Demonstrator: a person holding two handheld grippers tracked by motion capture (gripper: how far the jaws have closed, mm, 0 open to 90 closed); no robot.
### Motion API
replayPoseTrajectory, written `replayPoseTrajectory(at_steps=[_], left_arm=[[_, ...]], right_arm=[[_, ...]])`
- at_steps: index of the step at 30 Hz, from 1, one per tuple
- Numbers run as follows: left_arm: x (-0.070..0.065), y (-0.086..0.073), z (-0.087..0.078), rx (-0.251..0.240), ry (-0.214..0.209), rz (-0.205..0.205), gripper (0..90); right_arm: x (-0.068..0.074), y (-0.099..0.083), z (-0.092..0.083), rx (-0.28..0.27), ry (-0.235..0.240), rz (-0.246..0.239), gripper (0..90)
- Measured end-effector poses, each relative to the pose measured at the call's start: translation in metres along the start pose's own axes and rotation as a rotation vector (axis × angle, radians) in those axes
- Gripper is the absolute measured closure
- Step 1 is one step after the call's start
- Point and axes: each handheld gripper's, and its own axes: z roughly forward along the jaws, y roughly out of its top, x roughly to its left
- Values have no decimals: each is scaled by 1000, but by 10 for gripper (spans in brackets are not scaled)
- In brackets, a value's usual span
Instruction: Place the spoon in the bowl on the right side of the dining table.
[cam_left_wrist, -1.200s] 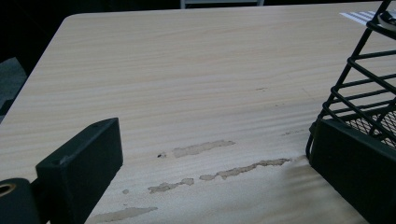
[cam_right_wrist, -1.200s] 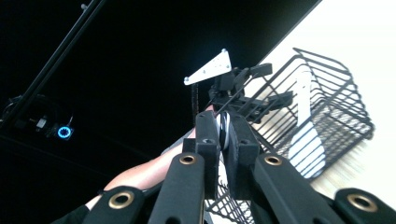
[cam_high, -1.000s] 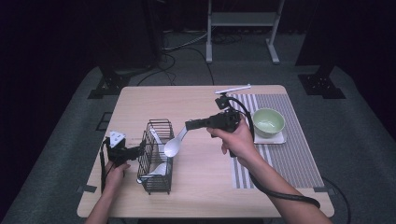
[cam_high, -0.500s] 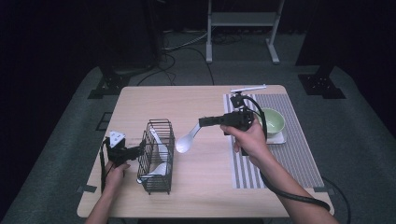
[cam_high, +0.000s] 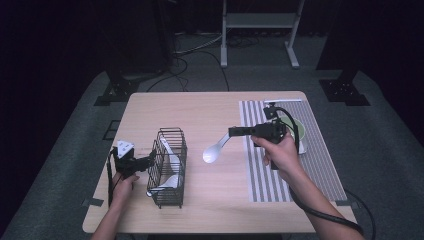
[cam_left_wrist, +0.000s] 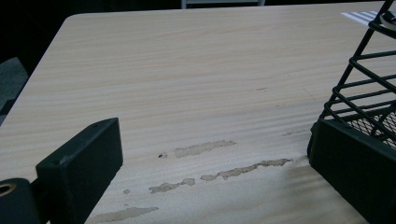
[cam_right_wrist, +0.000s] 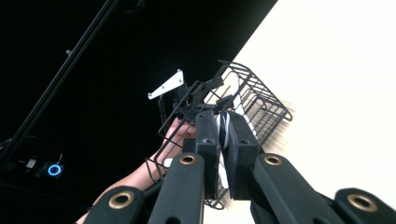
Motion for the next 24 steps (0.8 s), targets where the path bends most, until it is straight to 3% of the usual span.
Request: replayPoseTrajectory(at_steps=[24], left_arm=[[0,0,0,-3,2,1,16]], right_arm=[[-39,-19,-28,-75,-52,78,851]])
